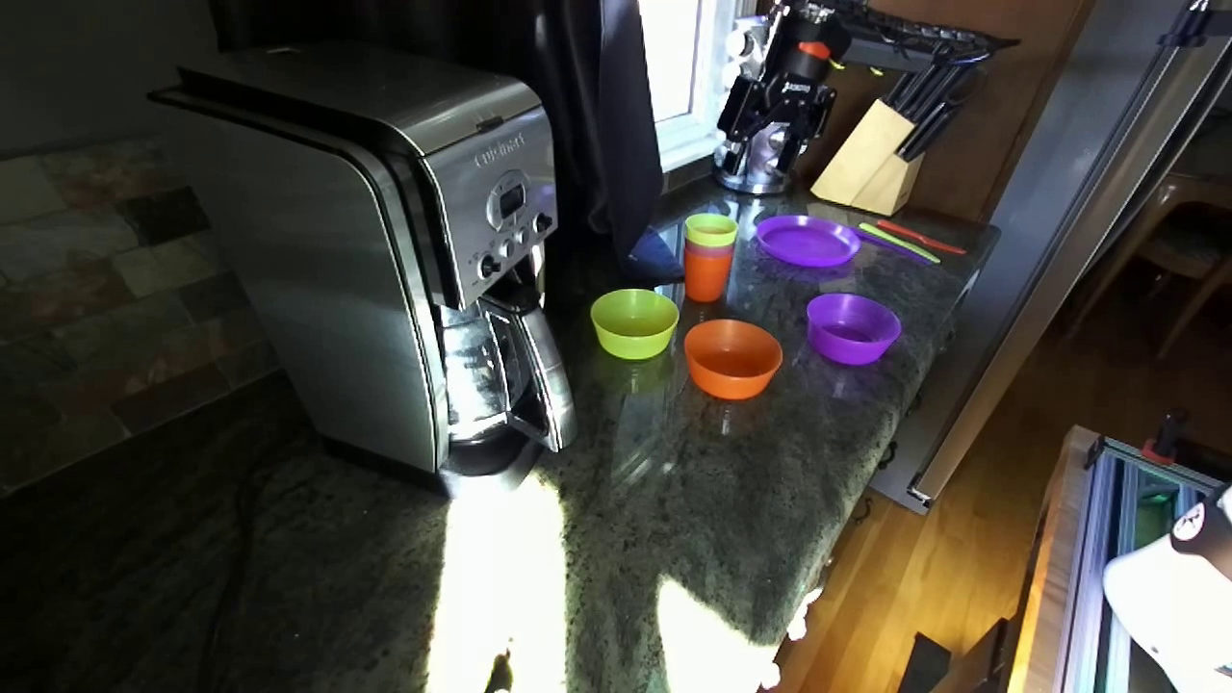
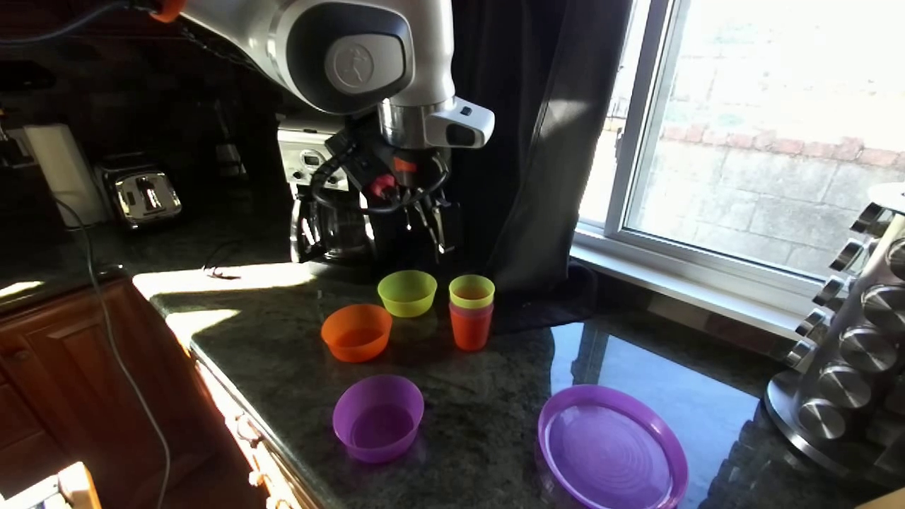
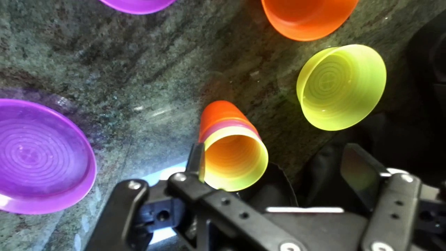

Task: Unstack the bows and then stack the cups on the table

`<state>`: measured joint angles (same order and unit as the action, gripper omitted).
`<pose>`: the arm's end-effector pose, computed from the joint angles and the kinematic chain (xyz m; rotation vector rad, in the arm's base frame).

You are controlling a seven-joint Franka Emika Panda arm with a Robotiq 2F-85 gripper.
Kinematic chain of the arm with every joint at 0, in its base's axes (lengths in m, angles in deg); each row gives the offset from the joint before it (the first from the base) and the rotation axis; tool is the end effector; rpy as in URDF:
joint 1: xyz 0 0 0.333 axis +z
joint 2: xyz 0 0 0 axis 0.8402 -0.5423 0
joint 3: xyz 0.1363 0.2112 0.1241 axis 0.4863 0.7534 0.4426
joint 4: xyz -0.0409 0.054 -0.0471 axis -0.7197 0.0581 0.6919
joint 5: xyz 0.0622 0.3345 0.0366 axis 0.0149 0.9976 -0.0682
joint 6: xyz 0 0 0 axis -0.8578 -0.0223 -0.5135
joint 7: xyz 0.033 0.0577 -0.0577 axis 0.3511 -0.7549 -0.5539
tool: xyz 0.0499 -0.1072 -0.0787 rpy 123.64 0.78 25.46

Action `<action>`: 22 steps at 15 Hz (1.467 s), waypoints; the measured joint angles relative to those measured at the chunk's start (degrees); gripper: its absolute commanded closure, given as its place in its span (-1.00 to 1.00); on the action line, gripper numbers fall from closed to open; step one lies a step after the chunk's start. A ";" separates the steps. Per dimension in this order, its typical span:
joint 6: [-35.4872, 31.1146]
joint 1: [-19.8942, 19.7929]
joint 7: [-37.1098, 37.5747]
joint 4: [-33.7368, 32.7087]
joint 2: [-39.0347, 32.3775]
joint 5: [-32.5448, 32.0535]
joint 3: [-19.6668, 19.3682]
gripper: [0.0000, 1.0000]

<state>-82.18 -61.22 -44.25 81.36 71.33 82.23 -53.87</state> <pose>0.4864 -0.0560 0.4202 -2.9770 0.4739 -0.2626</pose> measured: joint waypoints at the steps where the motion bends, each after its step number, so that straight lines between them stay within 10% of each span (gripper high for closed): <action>1: 0.36 0.06 0.37 1.03 1.53 0.00 0.09 -1.00; 22: 3.56 -1.08 6.76 9.45 15.36 -2.94 1.33 -1.00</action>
<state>-78.62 -62.30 -37.49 90.81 86.69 79.29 -52.54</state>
